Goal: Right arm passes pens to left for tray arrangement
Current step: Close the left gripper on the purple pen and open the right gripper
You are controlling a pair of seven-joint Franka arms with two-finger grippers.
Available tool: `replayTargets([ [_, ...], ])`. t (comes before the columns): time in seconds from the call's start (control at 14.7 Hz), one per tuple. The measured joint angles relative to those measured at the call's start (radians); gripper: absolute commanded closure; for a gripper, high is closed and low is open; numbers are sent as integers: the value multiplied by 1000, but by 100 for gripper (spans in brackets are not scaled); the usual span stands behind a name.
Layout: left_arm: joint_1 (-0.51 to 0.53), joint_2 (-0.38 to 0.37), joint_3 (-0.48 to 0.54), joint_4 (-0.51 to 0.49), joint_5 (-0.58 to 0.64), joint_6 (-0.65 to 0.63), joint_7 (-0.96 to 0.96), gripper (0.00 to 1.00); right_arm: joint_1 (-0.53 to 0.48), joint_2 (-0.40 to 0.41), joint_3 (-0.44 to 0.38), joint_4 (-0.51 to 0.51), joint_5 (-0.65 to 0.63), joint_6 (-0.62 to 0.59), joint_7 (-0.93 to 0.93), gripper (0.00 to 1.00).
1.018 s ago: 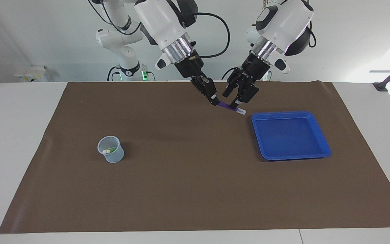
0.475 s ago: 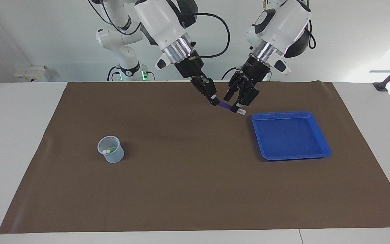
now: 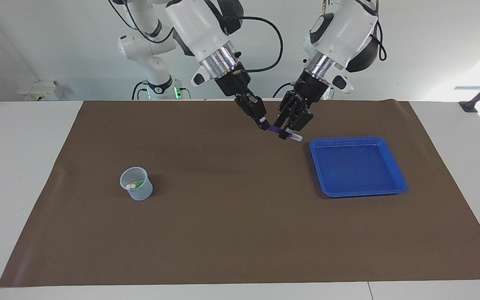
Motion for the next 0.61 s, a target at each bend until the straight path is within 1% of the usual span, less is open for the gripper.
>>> replayTargets([
  [0.07, 0, 0, 0, 1, 1, 0, 0, 54, 0, 0, 0, 0, 0, 0, 0, 100],
  [0.14, 0, 0, 1, 1, 1, -1, 0, 66, 0, 0, 0, 0, 0, 0, 0, 100],
  [0.27, 0, 0, 1, 1, 3, -1, 0, 100, 0, 0, 0, 0, 0, 0, 0, 100],
  [0.61, 1, 1, 6, 11, 51, 2, -8, 100, 1, -4, 6, -9, 6, 5, 0, 100],
])
